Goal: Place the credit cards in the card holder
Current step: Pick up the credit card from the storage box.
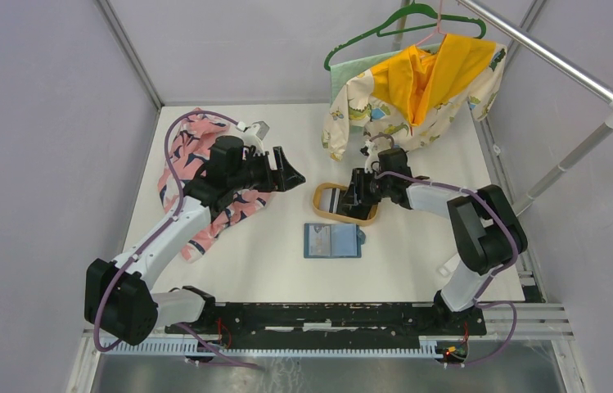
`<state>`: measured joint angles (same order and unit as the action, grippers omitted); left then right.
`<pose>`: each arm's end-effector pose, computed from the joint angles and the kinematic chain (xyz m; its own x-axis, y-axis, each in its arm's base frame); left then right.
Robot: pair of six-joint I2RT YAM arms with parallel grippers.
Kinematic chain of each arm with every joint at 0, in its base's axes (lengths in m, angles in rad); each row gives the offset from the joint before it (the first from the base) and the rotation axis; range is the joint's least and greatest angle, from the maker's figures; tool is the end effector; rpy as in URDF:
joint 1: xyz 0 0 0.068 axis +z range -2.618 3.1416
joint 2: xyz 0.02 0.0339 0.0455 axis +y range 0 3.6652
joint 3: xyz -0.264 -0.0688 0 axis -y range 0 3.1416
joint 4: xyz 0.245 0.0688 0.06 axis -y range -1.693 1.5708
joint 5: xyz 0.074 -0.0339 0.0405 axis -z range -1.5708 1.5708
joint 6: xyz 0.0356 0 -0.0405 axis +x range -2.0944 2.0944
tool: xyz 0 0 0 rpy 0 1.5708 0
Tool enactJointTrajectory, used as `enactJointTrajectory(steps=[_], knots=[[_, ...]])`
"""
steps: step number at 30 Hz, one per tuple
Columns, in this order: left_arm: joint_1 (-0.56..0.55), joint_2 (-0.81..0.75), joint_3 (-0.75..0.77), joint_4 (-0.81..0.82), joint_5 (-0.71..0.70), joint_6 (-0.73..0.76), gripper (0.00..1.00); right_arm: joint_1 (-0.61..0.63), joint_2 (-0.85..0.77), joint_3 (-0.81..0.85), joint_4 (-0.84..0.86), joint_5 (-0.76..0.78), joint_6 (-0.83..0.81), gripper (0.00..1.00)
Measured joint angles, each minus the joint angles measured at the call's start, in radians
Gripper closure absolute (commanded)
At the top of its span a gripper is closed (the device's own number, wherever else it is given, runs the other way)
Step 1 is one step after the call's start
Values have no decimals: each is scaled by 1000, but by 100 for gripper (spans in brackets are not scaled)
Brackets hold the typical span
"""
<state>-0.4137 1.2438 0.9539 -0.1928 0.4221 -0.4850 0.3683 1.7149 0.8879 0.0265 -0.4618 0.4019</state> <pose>0.2518 -0.1265 0.3015 -0.7019 -0.1563 -0.6949 0.4202 0.6969 -0.5812 0.3131 0.1378 0.1591 -0.8555 0.0452 -0.5158 -0.3011 0.7669 0.5667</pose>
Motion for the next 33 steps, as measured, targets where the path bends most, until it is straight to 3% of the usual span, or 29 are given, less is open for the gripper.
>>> enactJointTrajectory(steps=[15,33], knots=[[0,0,0,0,0,0,15,-20,28,-63,161,-193,160,60],[0,1,0,0,0,0,15,-31,105,-89,345,-239,332,56]])
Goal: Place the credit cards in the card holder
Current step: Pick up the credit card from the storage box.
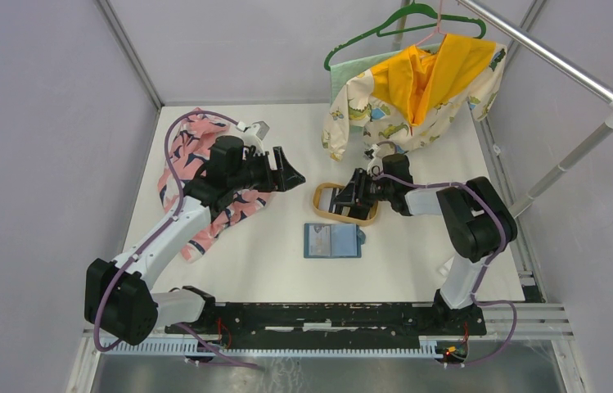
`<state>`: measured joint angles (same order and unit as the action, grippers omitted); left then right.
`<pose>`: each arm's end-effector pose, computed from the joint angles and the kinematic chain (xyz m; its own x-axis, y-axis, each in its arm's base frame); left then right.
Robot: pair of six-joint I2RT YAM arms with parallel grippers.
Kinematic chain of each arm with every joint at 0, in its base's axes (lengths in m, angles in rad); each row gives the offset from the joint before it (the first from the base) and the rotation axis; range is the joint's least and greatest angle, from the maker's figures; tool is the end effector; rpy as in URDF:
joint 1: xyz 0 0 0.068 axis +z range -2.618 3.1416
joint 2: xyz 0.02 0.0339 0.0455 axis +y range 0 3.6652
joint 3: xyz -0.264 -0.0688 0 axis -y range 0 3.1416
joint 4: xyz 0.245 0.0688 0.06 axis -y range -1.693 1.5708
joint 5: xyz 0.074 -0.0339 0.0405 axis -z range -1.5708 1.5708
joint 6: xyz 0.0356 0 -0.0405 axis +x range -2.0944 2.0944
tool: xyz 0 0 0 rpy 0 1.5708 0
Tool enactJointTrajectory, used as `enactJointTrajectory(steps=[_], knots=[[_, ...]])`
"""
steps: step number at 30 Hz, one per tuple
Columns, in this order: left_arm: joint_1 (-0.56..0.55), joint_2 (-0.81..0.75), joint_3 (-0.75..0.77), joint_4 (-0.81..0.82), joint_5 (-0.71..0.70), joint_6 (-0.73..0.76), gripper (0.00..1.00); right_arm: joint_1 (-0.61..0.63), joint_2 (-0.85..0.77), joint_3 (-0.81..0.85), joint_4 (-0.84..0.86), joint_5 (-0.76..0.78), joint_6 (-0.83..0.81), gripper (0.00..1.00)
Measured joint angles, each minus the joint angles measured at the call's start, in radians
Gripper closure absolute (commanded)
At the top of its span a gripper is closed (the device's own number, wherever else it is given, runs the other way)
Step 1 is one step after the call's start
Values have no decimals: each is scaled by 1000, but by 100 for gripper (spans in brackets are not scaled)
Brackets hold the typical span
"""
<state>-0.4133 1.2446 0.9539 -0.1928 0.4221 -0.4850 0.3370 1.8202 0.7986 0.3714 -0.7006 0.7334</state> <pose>0.2520 -0.1265 0.3013 -0.7023 -0.1564 -0.6945 0.4195 0.6972 -0.5813 0.3178 0.1357 0.1304 -0.9178 0.2207 -0.3301 -0.1651 0.5439 0.8227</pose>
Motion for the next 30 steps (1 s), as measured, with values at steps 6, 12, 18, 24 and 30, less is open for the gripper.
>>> enactJointTrajectory(steps=[6,12,18,24,30], knots=[[0,3,0,0,0,0,15,-3,11,-6,42,-1,37,58],[0,4,0,0,0,0,15,-17,12,-46,152,-34,116,60],[0,4,0,0,1,0,15,-19,13,-50,198,-42,143,57],[0,5,0,0,3,0,15,-19,44,-43,198,-42,148,53],[0,6,0,0,3,0,15,-15,63,-22,188,-43,142,52]])
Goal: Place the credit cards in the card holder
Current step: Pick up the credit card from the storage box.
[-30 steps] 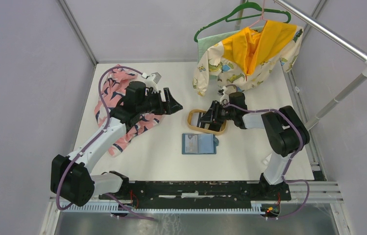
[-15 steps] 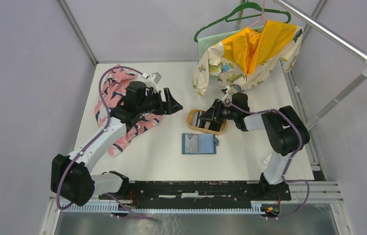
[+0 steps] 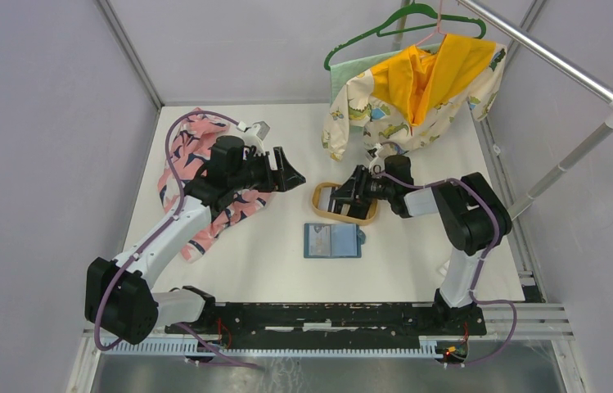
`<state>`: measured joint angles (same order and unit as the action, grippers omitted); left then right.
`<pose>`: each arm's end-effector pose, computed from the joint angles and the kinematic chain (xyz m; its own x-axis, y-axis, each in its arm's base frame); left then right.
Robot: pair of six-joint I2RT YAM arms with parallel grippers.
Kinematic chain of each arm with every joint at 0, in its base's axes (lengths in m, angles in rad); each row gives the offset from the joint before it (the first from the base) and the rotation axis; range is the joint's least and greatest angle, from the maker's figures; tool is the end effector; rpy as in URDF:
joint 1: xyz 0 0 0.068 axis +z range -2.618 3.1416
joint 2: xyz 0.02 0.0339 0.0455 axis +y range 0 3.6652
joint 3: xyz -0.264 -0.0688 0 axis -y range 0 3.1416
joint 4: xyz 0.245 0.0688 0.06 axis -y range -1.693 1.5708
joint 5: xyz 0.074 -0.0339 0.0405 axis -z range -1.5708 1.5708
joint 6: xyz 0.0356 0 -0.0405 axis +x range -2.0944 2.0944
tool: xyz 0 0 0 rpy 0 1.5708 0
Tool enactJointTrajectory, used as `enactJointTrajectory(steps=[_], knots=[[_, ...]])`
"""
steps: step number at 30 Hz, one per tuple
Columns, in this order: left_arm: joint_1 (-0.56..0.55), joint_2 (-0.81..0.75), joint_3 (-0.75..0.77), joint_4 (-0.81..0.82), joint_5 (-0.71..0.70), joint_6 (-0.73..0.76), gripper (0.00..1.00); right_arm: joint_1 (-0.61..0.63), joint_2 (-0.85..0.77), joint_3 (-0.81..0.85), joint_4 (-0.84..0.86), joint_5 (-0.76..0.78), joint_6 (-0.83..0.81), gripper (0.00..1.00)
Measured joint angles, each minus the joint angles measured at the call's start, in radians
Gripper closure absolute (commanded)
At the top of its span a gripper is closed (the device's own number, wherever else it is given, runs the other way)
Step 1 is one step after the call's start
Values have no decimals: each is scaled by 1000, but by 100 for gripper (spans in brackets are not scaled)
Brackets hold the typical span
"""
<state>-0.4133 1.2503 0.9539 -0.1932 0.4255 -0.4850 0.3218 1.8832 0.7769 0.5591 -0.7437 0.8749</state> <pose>0.2529 -0.1270 0.2998 -0.7071 -0.1536 -0.6902 0.4180 0.6966 -0.5832 0.3245 0.1336 0.1204 -0.9160 0.2900 -0.2771 -0.1220 0.4567 0.8812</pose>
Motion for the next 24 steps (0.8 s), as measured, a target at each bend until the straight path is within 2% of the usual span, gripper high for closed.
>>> enactJointTrajectory(steps=[5,13,24], knots=[[0,0,0,0,0,0,15,8,9,3,60,-19,34,55],[0,0,0,0,1,0,15,27,11,3,144,-42,80,51],[2,0,0,0,3,0,15,53,45,65,-5,-12,-19,48]])
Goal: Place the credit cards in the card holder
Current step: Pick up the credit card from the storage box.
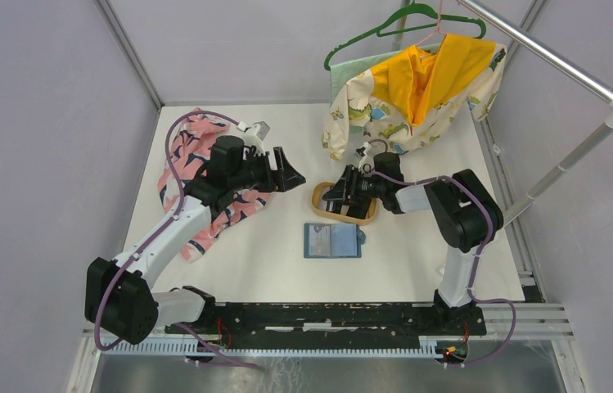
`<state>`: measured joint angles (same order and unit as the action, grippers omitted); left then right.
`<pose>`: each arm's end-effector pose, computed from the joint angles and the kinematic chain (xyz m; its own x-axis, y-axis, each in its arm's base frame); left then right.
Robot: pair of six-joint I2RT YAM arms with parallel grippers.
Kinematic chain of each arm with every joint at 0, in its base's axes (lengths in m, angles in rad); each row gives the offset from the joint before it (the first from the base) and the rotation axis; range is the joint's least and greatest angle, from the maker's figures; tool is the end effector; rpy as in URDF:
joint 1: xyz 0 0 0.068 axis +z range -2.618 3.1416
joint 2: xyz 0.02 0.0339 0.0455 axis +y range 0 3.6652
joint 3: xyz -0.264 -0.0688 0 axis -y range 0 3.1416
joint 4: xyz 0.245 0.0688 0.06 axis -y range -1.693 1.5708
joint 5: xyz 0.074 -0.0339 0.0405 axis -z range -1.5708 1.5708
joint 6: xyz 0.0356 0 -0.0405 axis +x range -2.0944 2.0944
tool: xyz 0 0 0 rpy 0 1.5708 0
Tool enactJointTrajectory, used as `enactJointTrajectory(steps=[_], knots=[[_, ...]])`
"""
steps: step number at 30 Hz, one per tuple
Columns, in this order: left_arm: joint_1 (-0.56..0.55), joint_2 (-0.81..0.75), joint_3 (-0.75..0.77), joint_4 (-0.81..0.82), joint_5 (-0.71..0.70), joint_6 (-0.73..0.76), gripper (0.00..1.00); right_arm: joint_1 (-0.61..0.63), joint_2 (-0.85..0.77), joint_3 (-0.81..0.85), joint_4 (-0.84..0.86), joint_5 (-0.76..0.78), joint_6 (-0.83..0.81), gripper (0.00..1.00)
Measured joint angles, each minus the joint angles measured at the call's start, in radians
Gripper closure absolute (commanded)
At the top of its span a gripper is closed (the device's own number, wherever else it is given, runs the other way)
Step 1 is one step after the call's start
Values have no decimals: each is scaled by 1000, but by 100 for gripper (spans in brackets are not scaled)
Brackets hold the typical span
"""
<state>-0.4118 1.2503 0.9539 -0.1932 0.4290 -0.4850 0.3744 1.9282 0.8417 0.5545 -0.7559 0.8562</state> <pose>0.2530 -0.1267 0.2999 -0.7078 -0.1535 -0.6895 0.4187 0.6950 -0.5845 0.3314 0.1564 0.1212 -0.9260 0.2267 -0.3019 -0.1783 0.4423 0.8790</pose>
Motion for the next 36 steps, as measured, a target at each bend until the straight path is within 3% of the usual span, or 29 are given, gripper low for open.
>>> enactJointTrajectory(steps=[7,36], knots=[[0,0,0,0,2,0,15,12,5,76,-146,53,-96,46],[0,0,0,0,2,0,15,-75,-45,5,-123,0,-7,55]])
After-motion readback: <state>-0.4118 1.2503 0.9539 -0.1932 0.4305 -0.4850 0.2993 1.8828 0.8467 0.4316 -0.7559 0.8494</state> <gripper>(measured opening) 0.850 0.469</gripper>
